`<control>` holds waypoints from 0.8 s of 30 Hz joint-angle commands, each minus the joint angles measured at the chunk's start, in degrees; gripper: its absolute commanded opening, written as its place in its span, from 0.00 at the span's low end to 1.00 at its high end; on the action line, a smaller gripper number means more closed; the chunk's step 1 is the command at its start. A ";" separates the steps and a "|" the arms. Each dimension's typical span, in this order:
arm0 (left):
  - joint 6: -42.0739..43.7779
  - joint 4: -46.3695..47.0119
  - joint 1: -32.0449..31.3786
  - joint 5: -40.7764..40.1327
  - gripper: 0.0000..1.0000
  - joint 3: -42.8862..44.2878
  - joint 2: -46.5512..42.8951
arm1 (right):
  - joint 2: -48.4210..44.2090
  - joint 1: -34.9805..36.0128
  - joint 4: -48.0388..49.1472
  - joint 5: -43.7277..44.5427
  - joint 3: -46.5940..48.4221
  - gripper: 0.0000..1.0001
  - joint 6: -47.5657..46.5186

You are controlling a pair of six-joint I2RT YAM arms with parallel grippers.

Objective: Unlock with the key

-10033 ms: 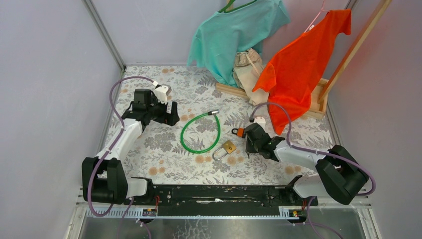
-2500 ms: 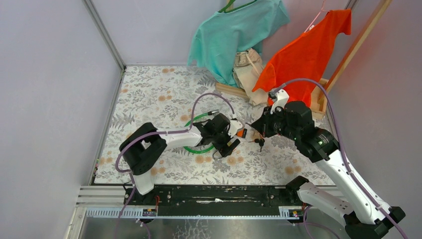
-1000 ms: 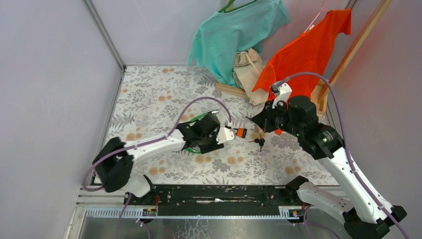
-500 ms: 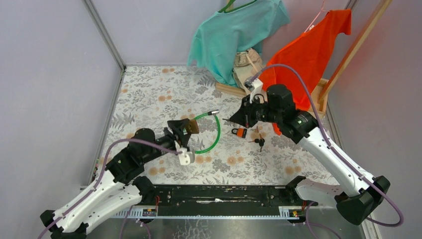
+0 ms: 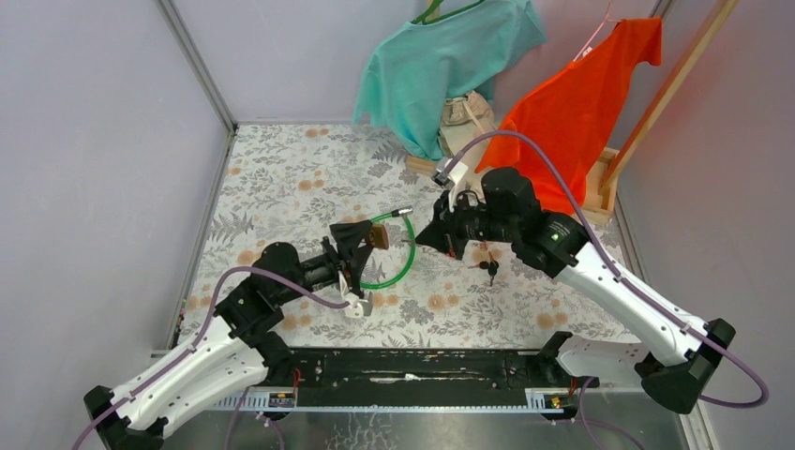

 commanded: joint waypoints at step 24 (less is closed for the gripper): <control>-4.71 9.67 -0.09 3.24 0.00 5.61 5.67 | -2.20 4.50 2.76 5.93 2.47 0.00 -4.30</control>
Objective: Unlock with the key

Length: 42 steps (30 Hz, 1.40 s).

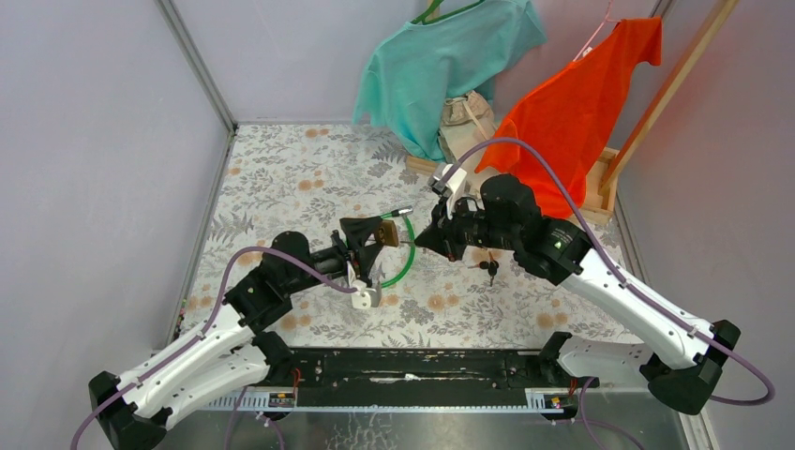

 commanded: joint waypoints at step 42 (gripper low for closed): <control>3.60 4.15 -0.58 2.96 0.00 2.24 -2.60 | 3.26 0.76 4.48 0.78 5.02 0.00 -0.57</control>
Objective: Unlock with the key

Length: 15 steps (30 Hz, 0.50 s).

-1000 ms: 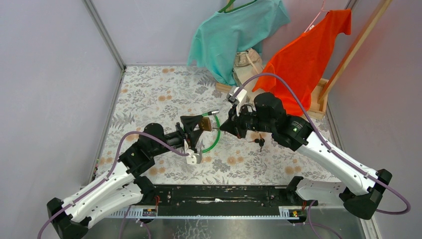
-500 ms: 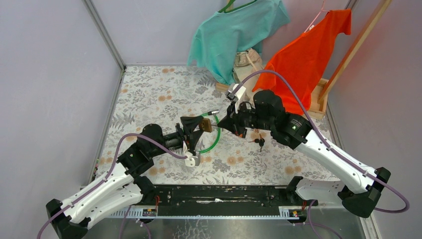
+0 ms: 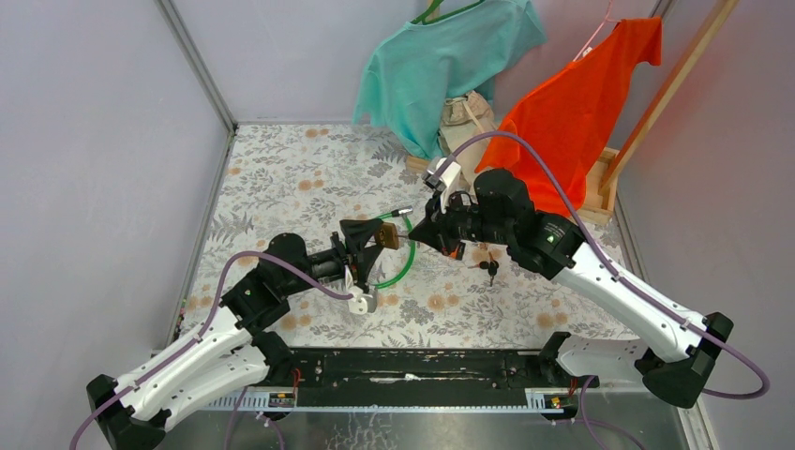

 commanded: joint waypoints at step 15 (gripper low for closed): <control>3.20 4.89 -0.42 1.23 0.00 2.51 -0.12 | 2.89 1.47 3.83 1.50 3.87 0.00 -0.03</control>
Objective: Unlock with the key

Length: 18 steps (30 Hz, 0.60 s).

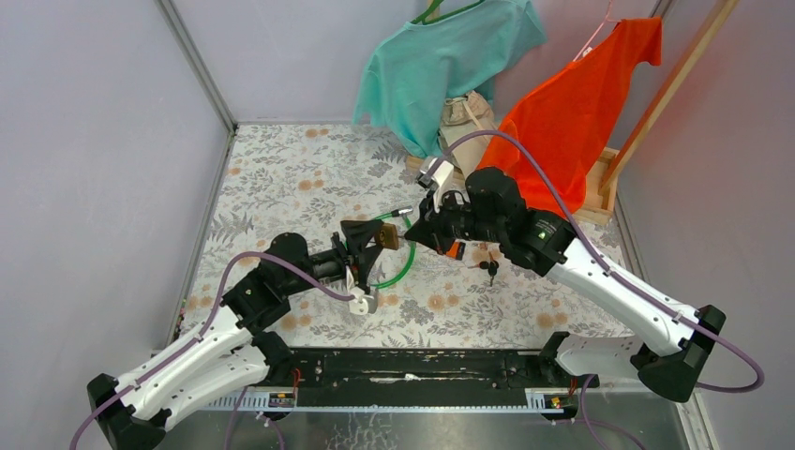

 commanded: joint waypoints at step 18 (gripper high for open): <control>1.92 16.96 -1.73 1.70 0.00 -0.12 -0.15 | 4.39 1.90 10.95 1.88 1.09 0.00 4.10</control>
